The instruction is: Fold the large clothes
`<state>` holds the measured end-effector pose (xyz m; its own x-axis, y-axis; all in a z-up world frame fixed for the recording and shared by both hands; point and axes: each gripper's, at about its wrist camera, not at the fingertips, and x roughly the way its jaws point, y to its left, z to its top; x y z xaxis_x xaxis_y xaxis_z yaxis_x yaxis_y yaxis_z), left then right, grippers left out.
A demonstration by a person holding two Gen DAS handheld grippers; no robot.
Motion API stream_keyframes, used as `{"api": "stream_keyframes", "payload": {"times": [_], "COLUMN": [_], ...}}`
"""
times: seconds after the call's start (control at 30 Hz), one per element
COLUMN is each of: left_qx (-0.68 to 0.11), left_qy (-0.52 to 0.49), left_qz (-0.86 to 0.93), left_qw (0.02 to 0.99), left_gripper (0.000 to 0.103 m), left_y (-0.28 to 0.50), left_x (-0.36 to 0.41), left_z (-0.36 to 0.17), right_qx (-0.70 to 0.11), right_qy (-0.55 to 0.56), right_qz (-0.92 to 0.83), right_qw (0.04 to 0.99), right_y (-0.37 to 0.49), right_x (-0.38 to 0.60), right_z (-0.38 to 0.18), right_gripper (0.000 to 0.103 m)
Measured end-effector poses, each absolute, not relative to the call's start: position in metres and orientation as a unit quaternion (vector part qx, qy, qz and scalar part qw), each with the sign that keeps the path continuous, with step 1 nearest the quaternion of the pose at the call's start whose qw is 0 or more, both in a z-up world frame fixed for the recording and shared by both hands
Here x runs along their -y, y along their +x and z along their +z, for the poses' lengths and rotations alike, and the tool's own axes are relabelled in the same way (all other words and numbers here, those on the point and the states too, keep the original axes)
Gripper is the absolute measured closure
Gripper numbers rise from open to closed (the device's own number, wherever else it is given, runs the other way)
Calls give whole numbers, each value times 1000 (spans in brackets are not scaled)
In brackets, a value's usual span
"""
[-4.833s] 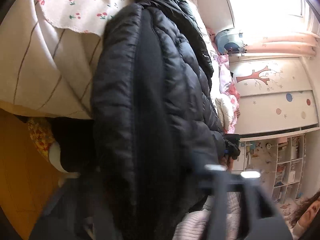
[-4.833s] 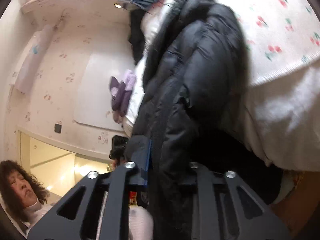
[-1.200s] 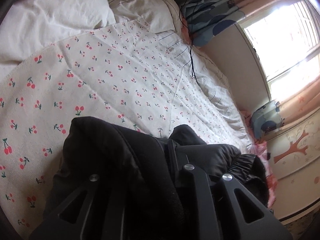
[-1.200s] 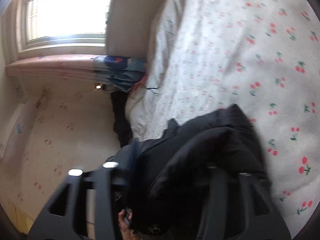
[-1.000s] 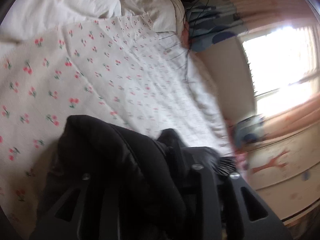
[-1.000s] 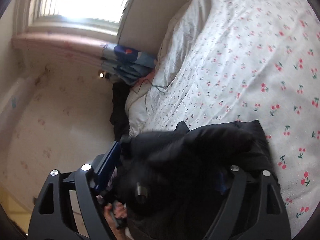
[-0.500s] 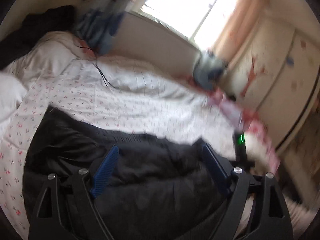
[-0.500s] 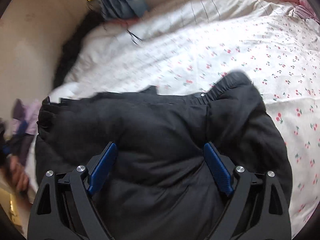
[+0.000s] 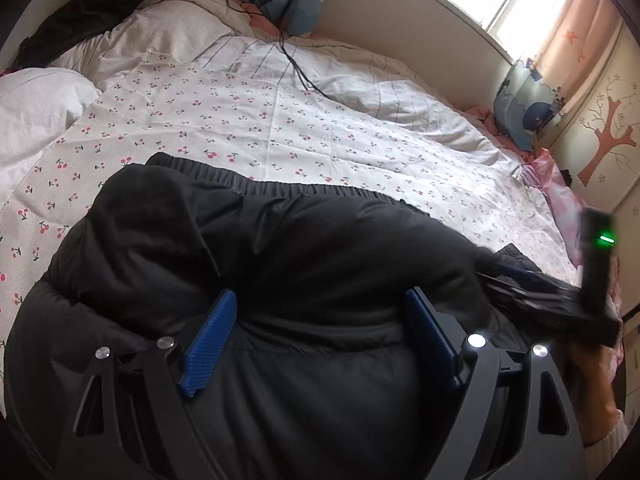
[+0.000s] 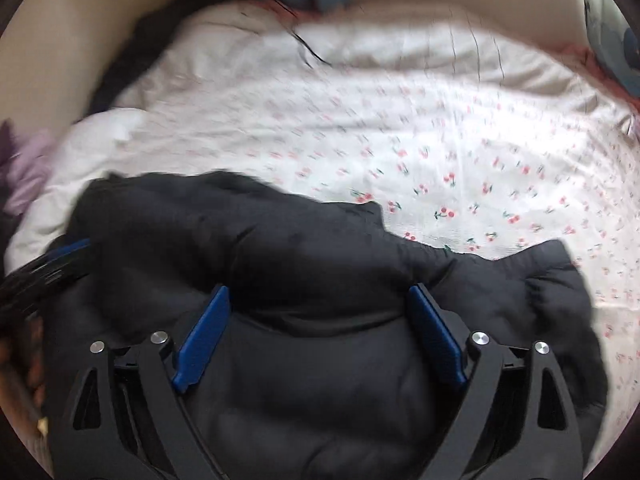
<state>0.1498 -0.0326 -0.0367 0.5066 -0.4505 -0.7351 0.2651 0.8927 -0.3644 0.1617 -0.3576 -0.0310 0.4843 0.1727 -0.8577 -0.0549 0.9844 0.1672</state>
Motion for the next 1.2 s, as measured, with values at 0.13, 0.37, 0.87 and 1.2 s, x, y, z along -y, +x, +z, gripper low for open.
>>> {"api": "stream_keyframes", "payload": {"times": [0.13, 0.37, 0.87, 1.2], "left_qx": [-455, -450, -418, -392], "left_qy": [-114, -124, -65, -53], "left_qz": [-198, -182, -141, -117], "left_qw": [861, 865, 895, 911], "left_gripper": [21, 21, 20, 19], "left_y": [161, 156, 133, 117], "left_x": [32, 29, 35, 29], "left_z": [-41, -39, -28, -28], "right_qx": [-528, -476, -452, -470], "right_qy": [62, 51, 22, 126], "right_qz": [55, 135, 16, -31], "right_qw": [845, 868, 891, 873], "right_y": [181, 165, 106, 80], "right_x": [359, 310, 379, 453], "right_z": [-46, 9, 26, -27], "right_gripper": [16, 16, 9, 8]}}
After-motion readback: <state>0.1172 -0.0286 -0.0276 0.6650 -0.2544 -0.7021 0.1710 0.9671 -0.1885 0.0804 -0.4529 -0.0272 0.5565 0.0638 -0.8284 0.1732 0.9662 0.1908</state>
